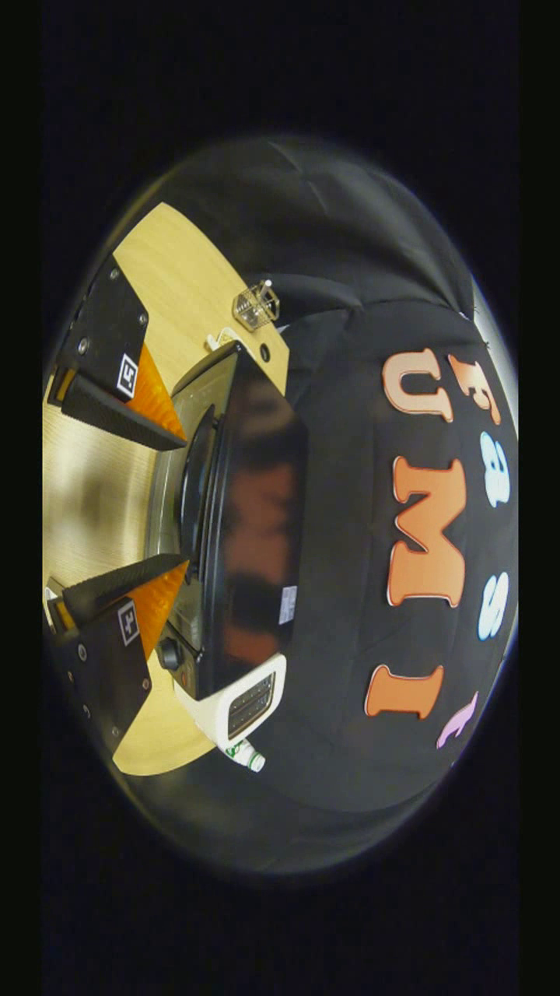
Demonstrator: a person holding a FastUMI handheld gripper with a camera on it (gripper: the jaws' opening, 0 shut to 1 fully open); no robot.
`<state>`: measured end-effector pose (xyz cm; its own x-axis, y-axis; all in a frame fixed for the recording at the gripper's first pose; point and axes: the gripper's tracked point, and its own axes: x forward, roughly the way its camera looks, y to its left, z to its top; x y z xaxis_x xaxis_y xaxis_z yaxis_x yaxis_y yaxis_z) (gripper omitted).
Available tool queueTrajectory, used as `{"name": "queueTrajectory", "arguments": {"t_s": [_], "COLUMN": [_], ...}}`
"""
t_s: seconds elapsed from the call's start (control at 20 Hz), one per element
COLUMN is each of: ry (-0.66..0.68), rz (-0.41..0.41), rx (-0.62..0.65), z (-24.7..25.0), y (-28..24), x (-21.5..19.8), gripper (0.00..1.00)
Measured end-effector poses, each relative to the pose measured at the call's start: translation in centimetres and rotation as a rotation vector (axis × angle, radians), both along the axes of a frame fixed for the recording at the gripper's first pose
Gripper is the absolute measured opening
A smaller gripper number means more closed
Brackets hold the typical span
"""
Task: Open the toaster oven, put the food inside, and close the toaster oven door.
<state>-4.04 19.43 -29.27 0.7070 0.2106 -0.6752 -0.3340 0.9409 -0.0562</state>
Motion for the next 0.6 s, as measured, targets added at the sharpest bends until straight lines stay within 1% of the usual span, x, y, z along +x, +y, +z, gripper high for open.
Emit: {"name": "queueTrajectory", "arguments": {"t_s": [0.2,0.35,0.5,0.55,0.6], "ry": [-0.117,-0.262,-0.387,-0.42,-0.433], "rz": [-0.024,-0.051,-0.085,-0.096,-0.088], "rx": [0.064,0.073,0.108,0.129,0.172], "z": [7.0,13.4,19.8,21.6,23.4], "y": [-1.8,-4.2,-6.0,-6.7,-6.8], "x": [2.2,4.6,6.1,6.4,6.3], "gripper": [0.79,0.82,0.84,0.85,0.85]}}
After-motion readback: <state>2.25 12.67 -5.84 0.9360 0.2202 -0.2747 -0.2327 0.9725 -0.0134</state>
